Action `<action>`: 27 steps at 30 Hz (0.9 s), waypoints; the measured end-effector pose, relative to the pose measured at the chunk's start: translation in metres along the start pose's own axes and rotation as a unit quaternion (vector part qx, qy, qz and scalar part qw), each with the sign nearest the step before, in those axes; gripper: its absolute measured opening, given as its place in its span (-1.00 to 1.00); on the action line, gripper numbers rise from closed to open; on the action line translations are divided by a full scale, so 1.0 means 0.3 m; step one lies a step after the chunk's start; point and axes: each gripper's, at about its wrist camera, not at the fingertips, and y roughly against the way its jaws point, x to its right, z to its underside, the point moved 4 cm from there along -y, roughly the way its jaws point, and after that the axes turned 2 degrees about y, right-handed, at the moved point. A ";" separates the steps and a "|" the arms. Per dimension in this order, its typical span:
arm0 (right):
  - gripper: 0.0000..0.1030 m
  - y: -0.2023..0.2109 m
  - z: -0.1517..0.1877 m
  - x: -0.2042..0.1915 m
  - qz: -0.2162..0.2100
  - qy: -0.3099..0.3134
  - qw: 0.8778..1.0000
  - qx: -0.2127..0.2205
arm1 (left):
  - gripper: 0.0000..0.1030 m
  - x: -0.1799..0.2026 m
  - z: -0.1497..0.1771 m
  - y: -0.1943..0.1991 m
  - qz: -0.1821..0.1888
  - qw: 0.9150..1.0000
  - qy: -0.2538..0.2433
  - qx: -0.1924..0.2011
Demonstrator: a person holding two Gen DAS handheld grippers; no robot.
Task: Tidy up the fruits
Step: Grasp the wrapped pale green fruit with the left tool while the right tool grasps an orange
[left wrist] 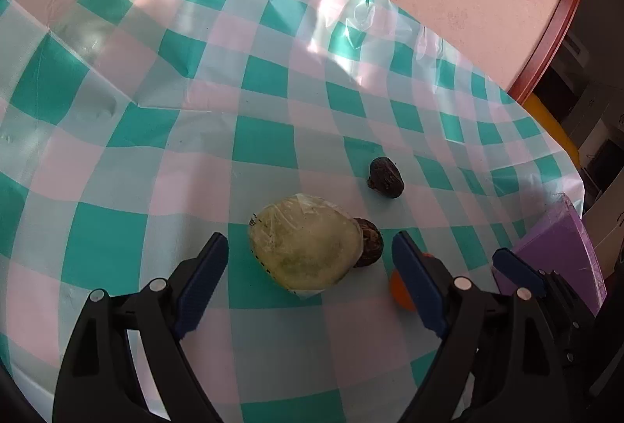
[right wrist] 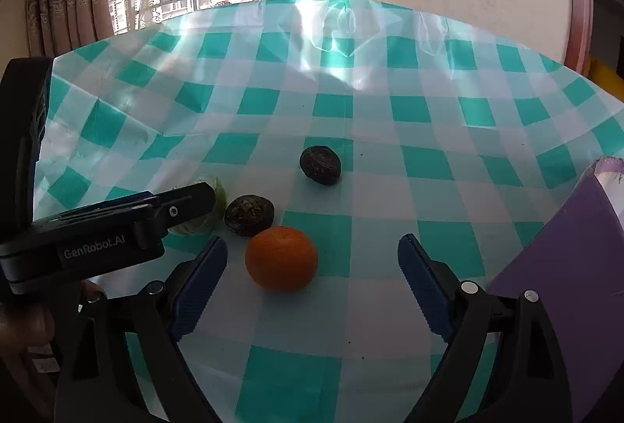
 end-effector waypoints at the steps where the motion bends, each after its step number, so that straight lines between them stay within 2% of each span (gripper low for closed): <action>1: 0.68 -0.008 0.005 0.002 -0.001 -0.001 1.000 -0.004 | 0.67 0.005 0.003 -0.004 0.000 1.000 -0.004 -0.002; 9: 0.59 -0.048 0.023 -0.001 -0.004 0.002 1.000 -0.022 | 0.65 0.009 0.021 -0.041 0.000 1.000 -0.011 -0.016; 18: 0.52 -0.068 0.019 -0.010 -0.009 0.005 0.999 -0.032 | 0.15 -0.010 0.021 -0.057 0.001 1.000 0.000 -0.018; 20: 0.44 -0.076 0.018 -0.010 -0.012 0.002 0.999 -0.036 | 0.15 -0.012 0.020 -0.057 0.004 1.000 0.002 -0.018; 24: 0.41 -0.082 0.017 -0.012 -0.019 -0.001 0.999 -0.039 | 0.14 -0.014 0.018 -0.057 0.002 1.000 0.004 -0.016; 27: 0.36 -0.090 0.013 -0.017 -0.024 -0.002 0.999 -0.041 | 0.14 -0.029 0.015 -0.049 -0.016 1.000 0.006 -0.009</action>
